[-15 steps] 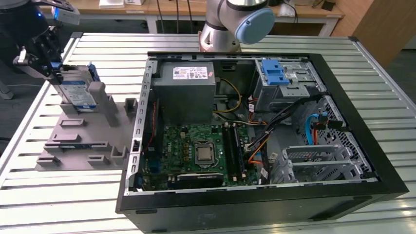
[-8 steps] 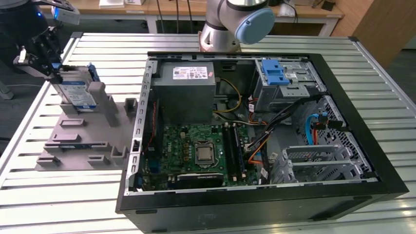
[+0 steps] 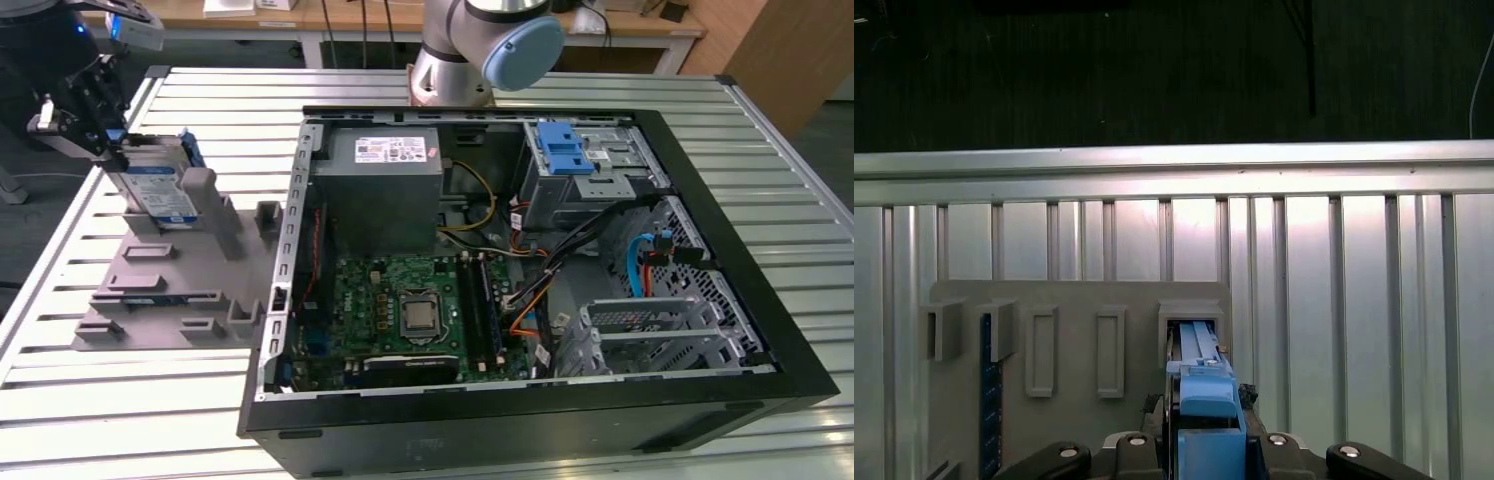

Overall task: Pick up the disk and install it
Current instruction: 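Pick up the disk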

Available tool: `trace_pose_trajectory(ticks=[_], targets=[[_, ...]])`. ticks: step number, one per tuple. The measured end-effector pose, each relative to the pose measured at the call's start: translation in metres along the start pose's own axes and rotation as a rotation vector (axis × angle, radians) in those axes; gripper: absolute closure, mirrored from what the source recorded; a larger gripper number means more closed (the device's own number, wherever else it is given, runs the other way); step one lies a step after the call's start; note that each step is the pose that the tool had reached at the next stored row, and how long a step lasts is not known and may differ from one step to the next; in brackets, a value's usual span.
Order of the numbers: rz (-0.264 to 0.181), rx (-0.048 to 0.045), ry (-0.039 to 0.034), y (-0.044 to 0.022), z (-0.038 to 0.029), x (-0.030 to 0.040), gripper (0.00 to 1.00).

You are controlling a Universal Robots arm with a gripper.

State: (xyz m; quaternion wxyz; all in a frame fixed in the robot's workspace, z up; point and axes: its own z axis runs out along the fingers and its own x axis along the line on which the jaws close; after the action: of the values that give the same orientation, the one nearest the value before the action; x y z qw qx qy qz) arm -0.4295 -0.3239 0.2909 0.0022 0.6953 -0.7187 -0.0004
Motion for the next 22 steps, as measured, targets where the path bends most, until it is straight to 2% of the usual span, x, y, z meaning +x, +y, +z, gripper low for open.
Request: trace_pose_trajectory(ticks=[10,22], targets=[[0.0,0.0,0.0,0.0,-0.0055,0.0,0.64],[0.0,0.0001,0.0,0.0,-0.0064,0.0,0.64]])
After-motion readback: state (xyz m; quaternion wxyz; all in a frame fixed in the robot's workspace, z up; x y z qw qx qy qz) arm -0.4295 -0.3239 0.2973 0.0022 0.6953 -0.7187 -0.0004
